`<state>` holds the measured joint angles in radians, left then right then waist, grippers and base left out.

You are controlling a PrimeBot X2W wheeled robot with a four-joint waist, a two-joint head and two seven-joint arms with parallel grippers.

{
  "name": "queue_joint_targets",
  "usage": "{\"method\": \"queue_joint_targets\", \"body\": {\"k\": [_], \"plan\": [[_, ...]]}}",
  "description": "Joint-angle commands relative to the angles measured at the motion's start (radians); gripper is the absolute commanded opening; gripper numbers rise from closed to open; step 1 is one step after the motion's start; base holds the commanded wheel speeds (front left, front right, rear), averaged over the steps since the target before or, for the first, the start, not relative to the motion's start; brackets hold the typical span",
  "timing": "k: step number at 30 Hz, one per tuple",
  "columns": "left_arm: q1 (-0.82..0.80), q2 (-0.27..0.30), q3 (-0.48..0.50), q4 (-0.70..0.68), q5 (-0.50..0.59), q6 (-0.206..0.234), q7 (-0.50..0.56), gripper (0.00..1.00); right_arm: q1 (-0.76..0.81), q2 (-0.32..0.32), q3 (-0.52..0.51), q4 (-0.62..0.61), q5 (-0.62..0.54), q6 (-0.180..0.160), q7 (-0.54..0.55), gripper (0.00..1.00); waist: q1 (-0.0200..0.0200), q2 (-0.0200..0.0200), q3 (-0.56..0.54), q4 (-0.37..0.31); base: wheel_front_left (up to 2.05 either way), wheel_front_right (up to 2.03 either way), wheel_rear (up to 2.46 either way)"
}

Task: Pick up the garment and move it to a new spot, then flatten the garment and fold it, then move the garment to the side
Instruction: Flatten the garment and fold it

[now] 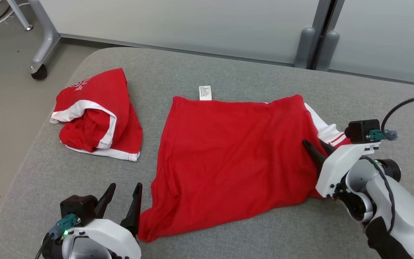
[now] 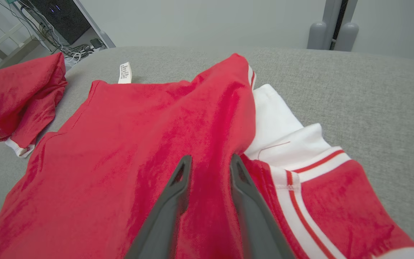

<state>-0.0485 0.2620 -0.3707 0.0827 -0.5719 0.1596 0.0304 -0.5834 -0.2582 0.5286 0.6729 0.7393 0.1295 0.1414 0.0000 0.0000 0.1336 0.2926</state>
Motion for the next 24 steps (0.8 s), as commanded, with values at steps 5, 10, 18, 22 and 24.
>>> {"method": "queue_joint_targets", "body": {"k": [5, 10, 18, 22, 24], "plan": [[-0.004, 0.011, 0.007, 0.009, -0.007, 0.002, -0.003, 1.0, 0.011, -0.018, 0.096, -0.054, 0.018, 0.002, -0.092, 0.0, 0.0, 0.0, -0.021, -0.015, 0.0, 0.0, 0.0], [0.008, 0.018, 0.004, 0.008, -0.008, 0.007, 0.0, 1.0, 0.057, -0.055, 0.251, -0.178, 0.046, 0.002, -0.186, 0.0, 0.0, 0.0, -0.049, -0.038, 0.0, 0.0, 0.0], [0.026, 0.025, -0.005, 0.006, -0.013, 0.004, 0.008, 1.0, 0.149, -0.164, 0.496, -0.327, 0.064, 0.002, -0.225, 0.0, 0.0, 0.0, -0.072, -0.057, 0.0, 0.0, 0.0], [0.035, 0.029, -0.007, 0.007, -0.016, 0.005, 0.009, 1.0, 0.172, -0.205, 0.566, -0.342, 0.066, 0.002, -0.188, 1.0, 0.0, 0.0, -0.078, -0.06, 0.0, 0.0, 0.0], [0.038, 0.031, -0.012, 0.009, -0.017, 0.005, 0.016, 1.0, 0.187, -0.224, 0.548, -0.347, 0.084, 0.002, -0.22, 1.0, 0.0, 0.0, -0.087, -0.055, 0.0, 0.0, 0.0]]}}
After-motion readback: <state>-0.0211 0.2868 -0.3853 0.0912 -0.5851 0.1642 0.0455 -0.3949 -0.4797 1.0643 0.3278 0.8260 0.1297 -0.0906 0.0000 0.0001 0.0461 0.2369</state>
